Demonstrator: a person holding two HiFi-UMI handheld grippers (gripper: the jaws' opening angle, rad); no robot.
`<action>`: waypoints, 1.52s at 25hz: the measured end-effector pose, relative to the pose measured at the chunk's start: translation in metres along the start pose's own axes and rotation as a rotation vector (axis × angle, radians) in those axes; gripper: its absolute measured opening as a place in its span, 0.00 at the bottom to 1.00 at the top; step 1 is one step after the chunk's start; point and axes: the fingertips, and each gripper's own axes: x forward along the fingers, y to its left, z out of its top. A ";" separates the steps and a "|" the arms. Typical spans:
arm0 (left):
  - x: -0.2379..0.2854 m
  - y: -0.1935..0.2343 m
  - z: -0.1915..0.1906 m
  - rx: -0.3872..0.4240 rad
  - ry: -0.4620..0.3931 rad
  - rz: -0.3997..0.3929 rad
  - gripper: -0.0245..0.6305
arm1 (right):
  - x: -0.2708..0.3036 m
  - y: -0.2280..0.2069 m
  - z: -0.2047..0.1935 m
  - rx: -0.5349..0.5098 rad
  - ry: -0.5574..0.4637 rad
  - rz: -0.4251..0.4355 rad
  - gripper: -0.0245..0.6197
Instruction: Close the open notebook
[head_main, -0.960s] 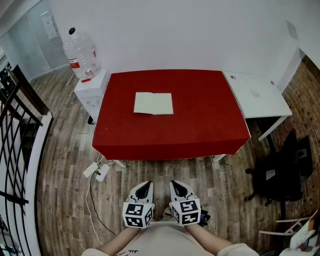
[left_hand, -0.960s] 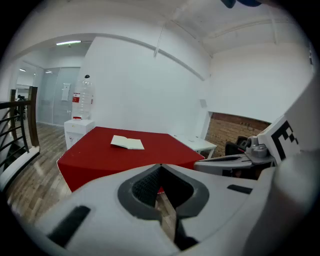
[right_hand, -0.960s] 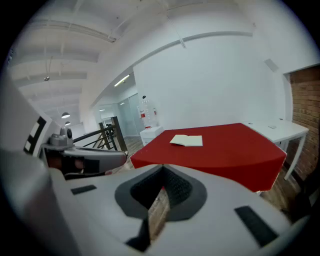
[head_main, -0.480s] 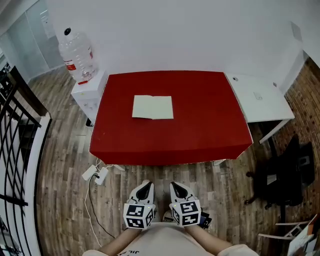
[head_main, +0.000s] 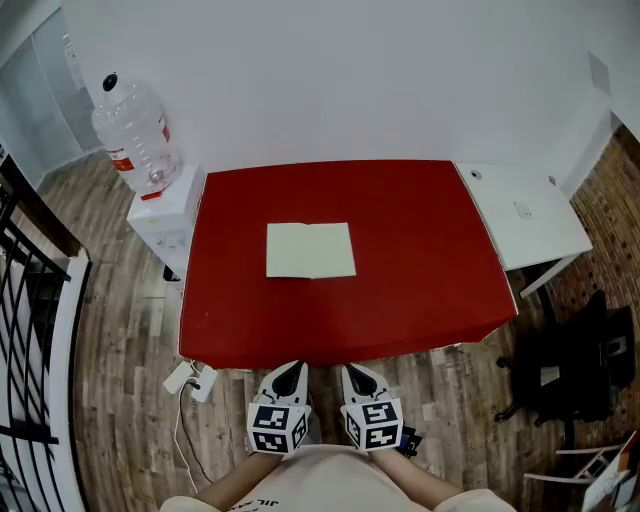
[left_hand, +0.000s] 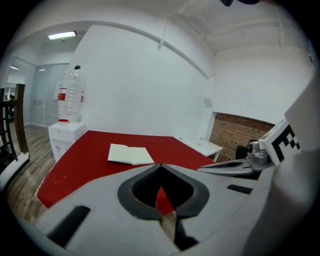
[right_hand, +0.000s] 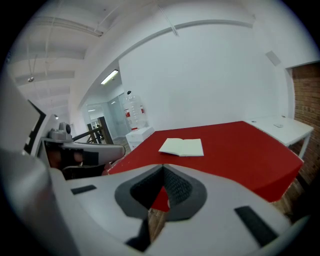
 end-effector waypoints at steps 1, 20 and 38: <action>0.007 0.012 0.008 -0.003 -0.001 0.001 0.04 | 0.010 -0.001 0.009 0.000 -0.004 -0.011 0.04; 0.075 0.079 0.071 0.002 -0.005 -0.024 0.04 | 0.099 -0.013 0.089 -0.017 -0.019 -0.043 0.05; 0.112 0.093 0.081 -0.041 -0.001 0.064 0.04 | 0.124 -0.048 0.107 -0.051 0.003 0.006 0.04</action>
